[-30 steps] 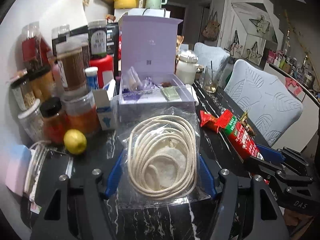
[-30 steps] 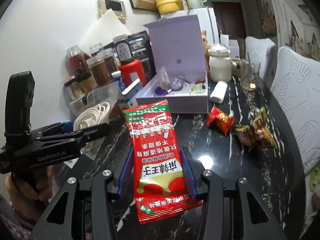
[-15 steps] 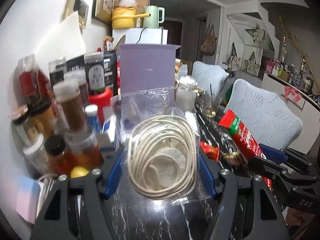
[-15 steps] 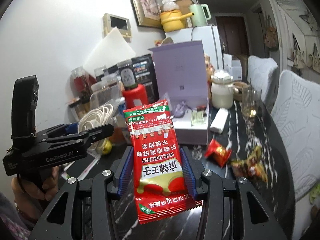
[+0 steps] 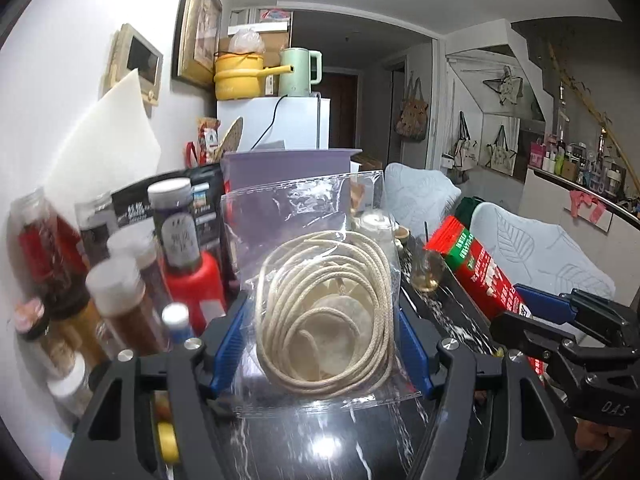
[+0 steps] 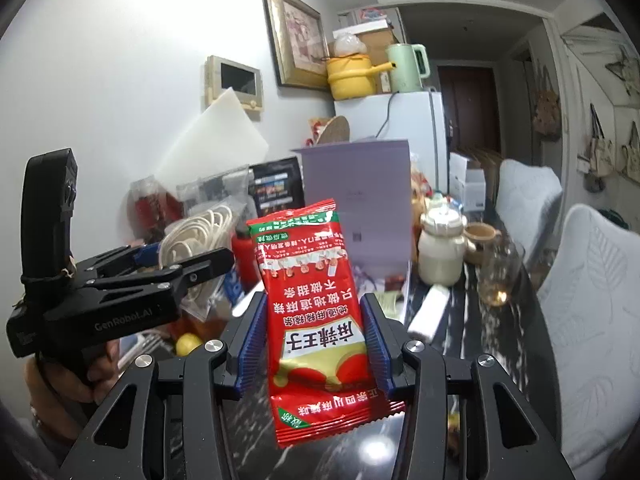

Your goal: Organize soft objects

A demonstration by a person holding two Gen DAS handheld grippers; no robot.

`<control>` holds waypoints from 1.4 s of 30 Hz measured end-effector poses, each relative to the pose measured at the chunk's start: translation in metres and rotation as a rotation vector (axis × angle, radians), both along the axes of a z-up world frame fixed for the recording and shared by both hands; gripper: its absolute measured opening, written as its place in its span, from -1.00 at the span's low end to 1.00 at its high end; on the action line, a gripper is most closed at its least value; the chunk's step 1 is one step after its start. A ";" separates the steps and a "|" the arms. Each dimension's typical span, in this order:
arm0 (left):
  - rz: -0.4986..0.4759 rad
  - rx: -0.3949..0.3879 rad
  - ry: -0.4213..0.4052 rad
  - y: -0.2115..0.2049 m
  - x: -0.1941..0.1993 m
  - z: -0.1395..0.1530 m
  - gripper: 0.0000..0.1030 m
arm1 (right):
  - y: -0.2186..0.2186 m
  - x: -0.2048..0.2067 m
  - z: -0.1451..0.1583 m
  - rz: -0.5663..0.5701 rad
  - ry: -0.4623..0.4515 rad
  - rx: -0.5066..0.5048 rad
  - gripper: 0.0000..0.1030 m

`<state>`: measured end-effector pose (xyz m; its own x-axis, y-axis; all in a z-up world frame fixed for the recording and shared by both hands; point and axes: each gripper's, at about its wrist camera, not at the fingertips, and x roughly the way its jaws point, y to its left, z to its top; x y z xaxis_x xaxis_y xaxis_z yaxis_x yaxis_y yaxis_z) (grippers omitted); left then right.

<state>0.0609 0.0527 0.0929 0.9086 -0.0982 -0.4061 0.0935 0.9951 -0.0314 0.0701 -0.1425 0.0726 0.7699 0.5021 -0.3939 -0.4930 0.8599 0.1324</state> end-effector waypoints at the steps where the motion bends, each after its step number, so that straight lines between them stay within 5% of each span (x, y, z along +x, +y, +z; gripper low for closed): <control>1: 0.002 0.002 -0.007 0.001 0.006 0.002 0.30 | 0.001 0.005 0.003 0.000 -0.008 -0.002 -0.11; 22: 0.044 0.024 -0.016 0.019 0.137 0.004 0.30 | 0.026 0.131 0.020 -0.023 -0.046 -0.014 -0.11; 42: 0.087 0.033 0.190 0.020 0.222 -0.071 0.30 | 0.043 0.230 -0.047 -0.024 0.158 -0.037 -0.11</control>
